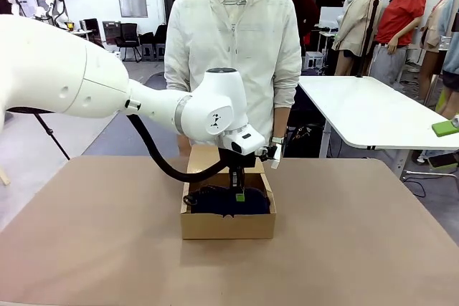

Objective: Pack the items into the box.
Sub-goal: Pick up the item indicated by the person and place it inside the Mailer Box.

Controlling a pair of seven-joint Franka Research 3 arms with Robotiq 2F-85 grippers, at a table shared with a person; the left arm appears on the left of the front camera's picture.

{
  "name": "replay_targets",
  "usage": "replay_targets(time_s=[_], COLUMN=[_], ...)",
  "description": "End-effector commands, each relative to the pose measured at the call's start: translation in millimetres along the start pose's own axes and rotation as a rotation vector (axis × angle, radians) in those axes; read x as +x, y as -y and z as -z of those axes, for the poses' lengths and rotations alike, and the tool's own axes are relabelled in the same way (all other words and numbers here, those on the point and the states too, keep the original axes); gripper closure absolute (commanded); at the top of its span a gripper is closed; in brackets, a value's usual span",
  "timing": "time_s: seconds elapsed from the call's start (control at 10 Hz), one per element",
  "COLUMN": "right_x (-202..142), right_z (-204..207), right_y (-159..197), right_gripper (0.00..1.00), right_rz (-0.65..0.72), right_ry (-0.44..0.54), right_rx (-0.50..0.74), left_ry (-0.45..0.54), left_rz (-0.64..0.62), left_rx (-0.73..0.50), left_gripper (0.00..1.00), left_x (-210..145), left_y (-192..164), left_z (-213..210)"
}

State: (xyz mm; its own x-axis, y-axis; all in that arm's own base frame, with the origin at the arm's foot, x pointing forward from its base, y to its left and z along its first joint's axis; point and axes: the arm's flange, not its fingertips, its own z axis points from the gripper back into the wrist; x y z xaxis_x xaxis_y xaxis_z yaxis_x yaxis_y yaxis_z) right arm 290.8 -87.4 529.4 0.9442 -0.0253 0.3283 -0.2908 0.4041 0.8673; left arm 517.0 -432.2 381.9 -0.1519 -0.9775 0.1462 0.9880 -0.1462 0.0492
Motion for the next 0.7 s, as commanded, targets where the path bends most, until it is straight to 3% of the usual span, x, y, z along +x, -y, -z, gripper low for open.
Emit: replay_targets(time_s=[0.0, 0.1, 0.2, 0.3, 0.6], right_x=[-0.7, -0.7, -0.7, -0.7, -0.7], right_z=[-2.4, -2.4, -2.4, -2.4, -2.4], right_y=[1.0, 1.0, 1.0, 1.0, 1.0], right_gripper=[0.00, 0.00, 0.00, 0.00, 0.00], right_rz=[-0.017, -0.017, -0.017, -0.017, -0.017], right_ry=[-0.009, -0.009, -0.009, -0.009, -0.009], right_rx=[-0.005, -0.005, -0.005, -0.005, -0.005], left_ry=[0.008, 0.016, 0.018, 0.027, 0.049], left_rz=[-0.034, -0.033, -0.028, -0.030, -0.029], left_rx=[-0.025, -0.035, -0.039, -0.032, -0.001], left_gripper=[1.00, 0.84, 0.26, 0.00, 0.00], left_x=[-2.3, -4.9, -5.9, -7.7, -16.0], left_y=[-0.9, -1.7, -1.5, -1.0, 2.9], left_z=[-8.6, -9.2, -10.0, -13.3, -30.4])
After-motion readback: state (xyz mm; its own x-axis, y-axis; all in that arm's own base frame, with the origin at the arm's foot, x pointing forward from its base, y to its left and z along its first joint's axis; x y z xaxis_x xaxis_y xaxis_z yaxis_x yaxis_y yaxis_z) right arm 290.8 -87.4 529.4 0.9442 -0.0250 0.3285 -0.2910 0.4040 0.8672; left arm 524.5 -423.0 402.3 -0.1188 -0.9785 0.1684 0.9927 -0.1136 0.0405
